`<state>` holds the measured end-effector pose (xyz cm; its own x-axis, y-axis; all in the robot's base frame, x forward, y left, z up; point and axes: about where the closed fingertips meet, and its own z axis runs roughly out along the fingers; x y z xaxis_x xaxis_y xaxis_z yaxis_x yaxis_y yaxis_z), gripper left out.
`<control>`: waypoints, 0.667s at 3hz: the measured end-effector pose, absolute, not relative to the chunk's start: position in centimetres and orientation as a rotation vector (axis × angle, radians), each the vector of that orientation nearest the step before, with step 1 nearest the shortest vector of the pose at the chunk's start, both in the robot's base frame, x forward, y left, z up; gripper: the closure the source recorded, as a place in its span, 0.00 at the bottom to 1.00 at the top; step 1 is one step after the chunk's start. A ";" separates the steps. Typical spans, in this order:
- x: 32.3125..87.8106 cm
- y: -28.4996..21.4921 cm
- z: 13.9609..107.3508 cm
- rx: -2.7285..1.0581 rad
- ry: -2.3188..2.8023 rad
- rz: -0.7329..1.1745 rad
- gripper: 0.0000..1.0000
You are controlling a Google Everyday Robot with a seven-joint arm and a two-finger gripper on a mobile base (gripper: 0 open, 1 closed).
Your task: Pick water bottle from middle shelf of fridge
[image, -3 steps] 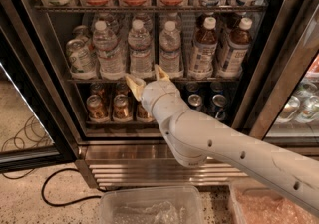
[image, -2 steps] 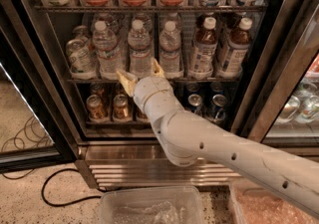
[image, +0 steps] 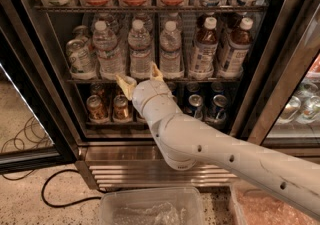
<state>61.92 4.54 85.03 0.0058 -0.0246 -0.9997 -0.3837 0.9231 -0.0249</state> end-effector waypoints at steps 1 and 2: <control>62.3 4.3 84.2 -0.321 1.566 0.263 0.26; 63.2 4.3 84.0 -0.314 1.568 0.231 0.27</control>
Offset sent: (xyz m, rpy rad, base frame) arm 0.0219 -0.0029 -0.0120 -0.0496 0.0031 -0.0767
